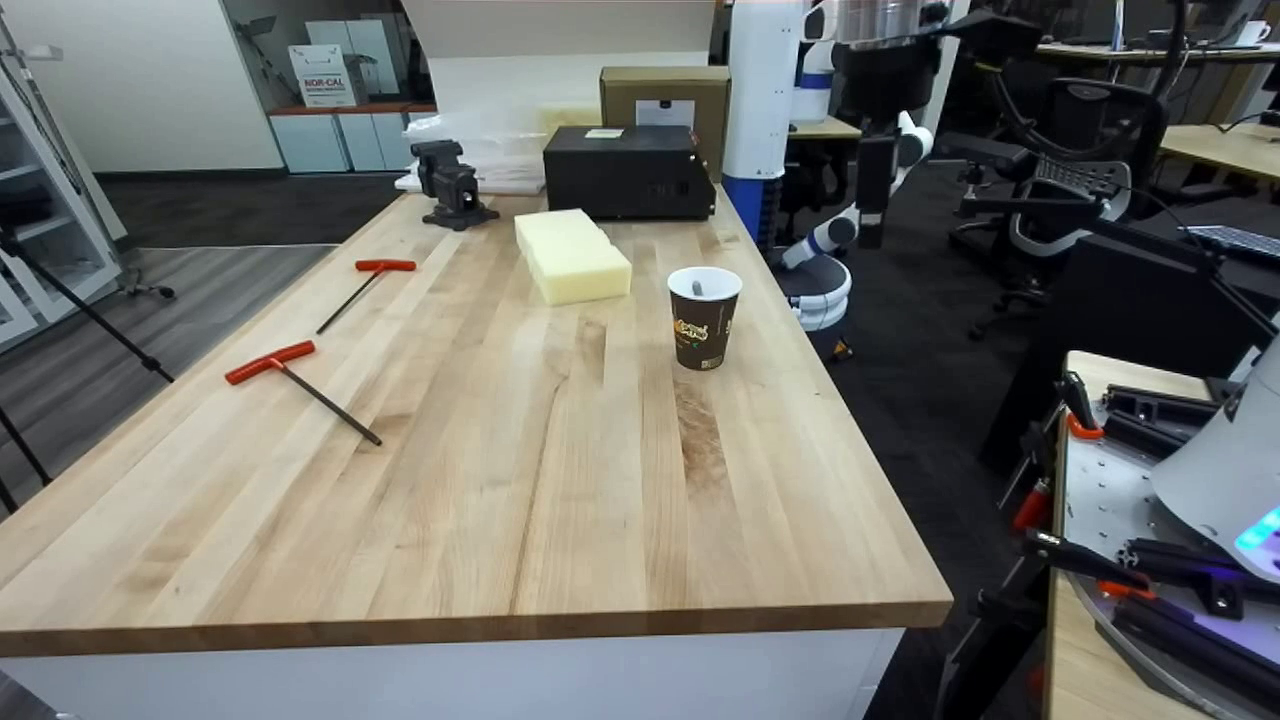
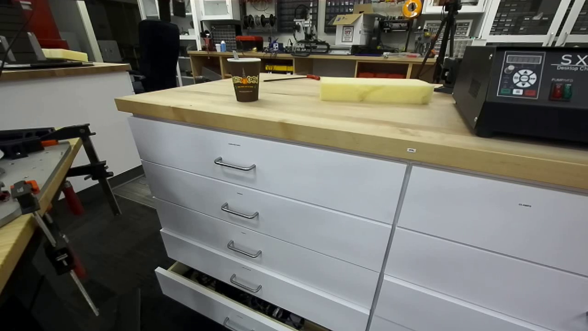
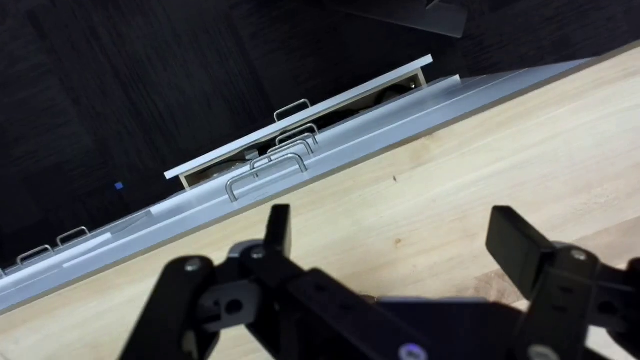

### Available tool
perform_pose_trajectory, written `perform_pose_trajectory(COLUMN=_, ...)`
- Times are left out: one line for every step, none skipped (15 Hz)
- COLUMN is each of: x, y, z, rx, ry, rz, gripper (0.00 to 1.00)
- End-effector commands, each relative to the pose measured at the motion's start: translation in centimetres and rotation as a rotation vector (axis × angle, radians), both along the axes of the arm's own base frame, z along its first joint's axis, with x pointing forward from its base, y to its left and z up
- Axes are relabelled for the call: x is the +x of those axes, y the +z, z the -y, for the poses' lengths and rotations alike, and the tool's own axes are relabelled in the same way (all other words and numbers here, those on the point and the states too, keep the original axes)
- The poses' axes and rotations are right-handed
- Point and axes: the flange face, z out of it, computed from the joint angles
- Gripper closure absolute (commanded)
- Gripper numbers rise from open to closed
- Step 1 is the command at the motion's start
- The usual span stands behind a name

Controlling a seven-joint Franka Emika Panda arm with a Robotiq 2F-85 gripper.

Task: Remove the marker from the cup and place it on the table

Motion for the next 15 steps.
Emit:
perform_pose_trajectory(x=6.7, y=-2.1, z=0.2, rx=0.019, ry=0.029, rz=0.01, gripper=0.0)
perform_pose_trajectory(x=8.3, y=-2.5, z=0.3, rx=0.026, ry=0.039, rz=0.016, gripper=0.0)
perform_pose_trajectory(x=10.1, y=-3.1, z=0.0, rx=0.034, ry=0.052, rz=0.016, gripper=0.0)
perform_pose_trajectory(x=11.6, y=-3.5, z=0.1, rx=0.045, ry=0.065, rz=0.009, gripper=0.0)
perform_pose_trajectory(x=13.1, y=-4.1, z=-0.5, rx=0.044, ry=0.074, rz=-0.016, gripper=0.0)
perform_pose_trajectory(x=14.4, y=-4.3, z=-0.4, rx=0.047, ry=0.086, rz=-0.02, gripper=0.0)
perform_pose_trajectory(x=15.7, y=-4.4, z=-0.4, rx=0.05, ry=0.098, rz=-0.026, gripper=0.0)
perform_pose_trajectory(x=16.7, y=-4.5, z=-0.4, rx=0.051, ry=0.107, rz=-0.031, gripper=0.0)
perform_pose_trajectory(x=17.8, y=-4.6, z=-0.7, rx=0.052, ry=0.11, rz=-0.043, gripper=0.0)
perform_pose_trajectory(x=18.6, y=-4.6, z=-0.7, rx=0.049, ry=0.112, rz=-0.053, gripper=0.0)
perform_pose_trajectory(x=19.2, y=-4.5, z=-0.8, rx=0.053, ry=0.113, rz=-0.072, gripper=0.0)
perform_pose_trajectory(x=19.8, y=-4.3, z=-0.8, rx=0.055, ry=0.114, rz=-0.087, gripper=0.0)
perform_pose_trajectory(x=20.2, y=-4.1, z=-0.9, rx=0.055, ry=0.115, rz=-0.1, gripper=0.0)
perform_pose_trajectory(x=20.6, y=-3.9, z=-1.0, rx=0.056, ry=0.117, rz=-0.109, gripper=0.0)
perform_pose_trajectory(x=20.9, y=-3.9, z=-1.1, rx=0.058, ry=0.12, rz=-0.119, gripper=0.0)
